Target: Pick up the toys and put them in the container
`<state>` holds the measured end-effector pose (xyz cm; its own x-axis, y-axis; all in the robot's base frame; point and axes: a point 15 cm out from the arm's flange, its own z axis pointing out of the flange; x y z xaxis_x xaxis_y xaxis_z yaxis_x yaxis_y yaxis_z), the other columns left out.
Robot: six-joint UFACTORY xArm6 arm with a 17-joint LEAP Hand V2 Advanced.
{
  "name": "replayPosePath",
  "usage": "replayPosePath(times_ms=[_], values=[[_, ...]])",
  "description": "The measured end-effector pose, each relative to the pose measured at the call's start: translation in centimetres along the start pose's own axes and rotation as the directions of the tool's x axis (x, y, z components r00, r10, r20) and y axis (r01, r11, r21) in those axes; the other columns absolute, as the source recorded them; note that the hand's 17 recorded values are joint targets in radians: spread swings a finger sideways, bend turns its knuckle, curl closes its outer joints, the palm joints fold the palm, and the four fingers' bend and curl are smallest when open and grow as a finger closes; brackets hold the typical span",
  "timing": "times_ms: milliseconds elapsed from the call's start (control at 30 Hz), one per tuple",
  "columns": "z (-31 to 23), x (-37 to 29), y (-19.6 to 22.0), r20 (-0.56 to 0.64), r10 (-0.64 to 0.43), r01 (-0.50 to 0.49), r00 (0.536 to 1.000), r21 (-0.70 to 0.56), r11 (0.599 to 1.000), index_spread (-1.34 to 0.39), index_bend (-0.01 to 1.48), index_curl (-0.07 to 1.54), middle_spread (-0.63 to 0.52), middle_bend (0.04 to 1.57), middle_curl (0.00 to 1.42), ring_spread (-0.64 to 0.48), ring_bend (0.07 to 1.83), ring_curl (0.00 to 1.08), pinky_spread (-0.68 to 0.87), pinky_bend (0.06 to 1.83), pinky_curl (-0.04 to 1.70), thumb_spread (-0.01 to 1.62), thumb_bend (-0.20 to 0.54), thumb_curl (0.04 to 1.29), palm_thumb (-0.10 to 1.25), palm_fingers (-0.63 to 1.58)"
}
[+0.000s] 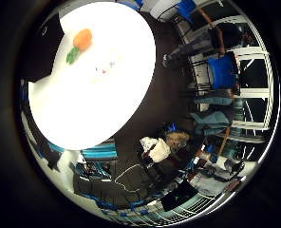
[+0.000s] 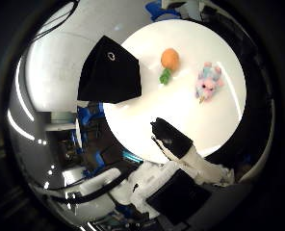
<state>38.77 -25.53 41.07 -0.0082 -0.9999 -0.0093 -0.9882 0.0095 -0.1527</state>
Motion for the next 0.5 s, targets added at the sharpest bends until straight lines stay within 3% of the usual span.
replayPosePath(times_ms=[300,500], values=[[5.0,-0.6,-8.8,-0.004,-0.029,0.029,1.000,0.039,0.999,-0.40,0.16,0.29,-0.04,0.22,0.33,0.16,0.42,0.20,0.39,0.46,0.25,1.14,-0.022,0.29,0.59,0.19],[9.3,-2.5,-12.6,0.009,-0.054,0.054,0.998,0.032,0.998,-0.40,0.16,0.28,-0.04,0.21,0.34,0.16,0.40,0.21,0.39,0.44,0.25,1.13,-0.022,0.29,0.56,0.19]])
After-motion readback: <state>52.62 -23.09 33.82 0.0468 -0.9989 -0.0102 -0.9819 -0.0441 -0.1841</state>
